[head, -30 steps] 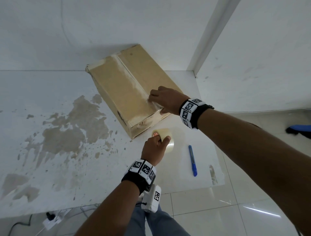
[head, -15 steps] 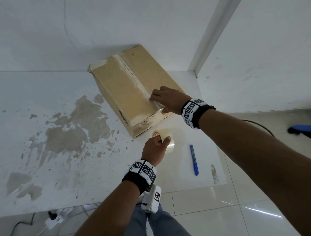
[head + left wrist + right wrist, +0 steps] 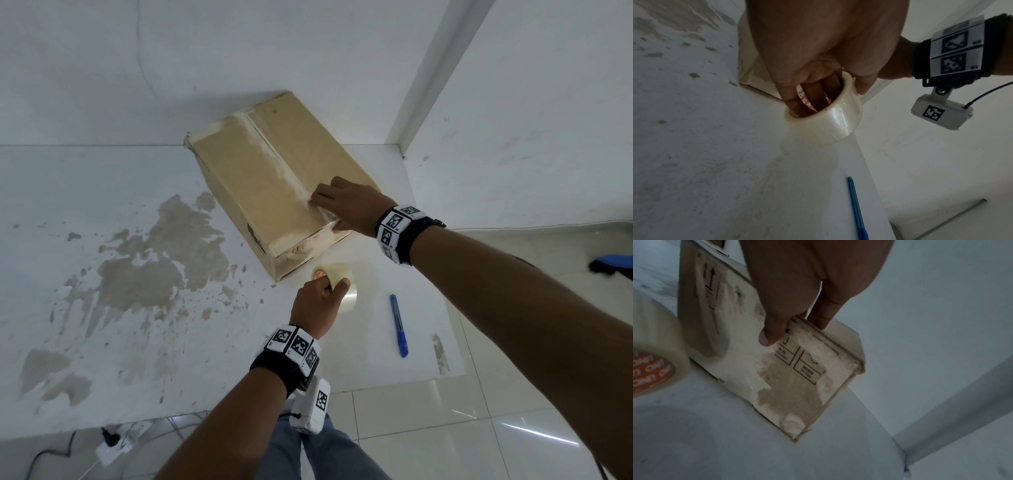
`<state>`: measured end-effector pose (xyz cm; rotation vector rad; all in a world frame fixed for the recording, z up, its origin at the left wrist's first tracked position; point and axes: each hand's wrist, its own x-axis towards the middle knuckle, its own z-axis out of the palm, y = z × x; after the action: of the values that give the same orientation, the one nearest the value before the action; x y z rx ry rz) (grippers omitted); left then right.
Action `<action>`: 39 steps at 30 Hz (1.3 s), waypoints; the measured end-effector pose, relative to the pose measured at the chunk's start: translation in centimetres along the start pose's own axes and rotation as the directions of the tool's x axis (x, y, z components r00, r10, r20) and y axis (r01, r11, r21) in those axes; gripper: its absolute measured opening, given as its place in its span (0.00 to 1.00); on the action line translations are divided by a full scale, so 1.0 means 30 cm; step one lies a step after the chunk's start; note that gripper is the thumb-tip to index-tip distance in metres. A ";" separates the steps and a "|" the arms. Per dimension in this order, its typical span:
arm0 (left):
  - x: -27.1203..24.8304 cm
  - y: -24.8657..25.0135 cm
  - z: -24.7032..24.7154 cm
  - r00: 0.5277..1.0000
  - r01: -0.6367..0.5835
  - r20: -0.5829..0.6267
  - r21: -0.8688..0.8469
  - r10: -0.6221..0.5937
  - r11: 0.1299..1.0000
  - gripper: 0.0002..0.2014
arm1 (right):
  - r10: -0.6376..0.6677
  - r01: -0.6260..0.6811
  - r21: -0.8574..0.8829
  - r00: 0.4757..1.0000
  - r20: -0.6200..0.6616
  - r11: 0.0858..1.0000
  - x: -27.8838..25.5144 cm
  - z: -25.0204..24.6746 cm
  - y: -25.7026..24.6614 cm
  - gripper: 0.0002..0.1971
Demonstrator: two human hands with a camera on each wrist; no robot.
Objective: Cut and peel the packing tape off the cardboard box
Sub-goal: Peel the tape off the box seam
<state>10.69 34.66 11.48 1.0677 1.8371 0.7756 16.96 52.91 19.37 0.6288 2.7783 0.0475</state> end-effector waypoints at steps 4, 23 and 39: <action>-0.004 -0.005 -0.002 1.000 0.011 0.000 -0.024 -0.011 1.000 0.27 | -0.091 0.091 -0.002 0.996 0.005 0.996 0.003 0.001 0.034 0.37; 0.002 -0.011 -0.004 1.000 -0.019 0.003 -0.021 0.019 1.000 0.30 | -0.032 0.006 0.245 0.994 0.104 0.970 0.020 -0.102 0.034 0.33; 0.017 -0.030 0.003 1.000 -0.019 -0.010 -0.023 0.019 1.000 0.31 | -0.079 0.078 0.016 0.992 0.102 0.997 0.043 -0.085 0.030 0.38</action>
<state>10.30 34.74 10.52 1.0695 1.8247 0.8123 15.49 54.35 21.54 0.5092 2.7023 -0.0173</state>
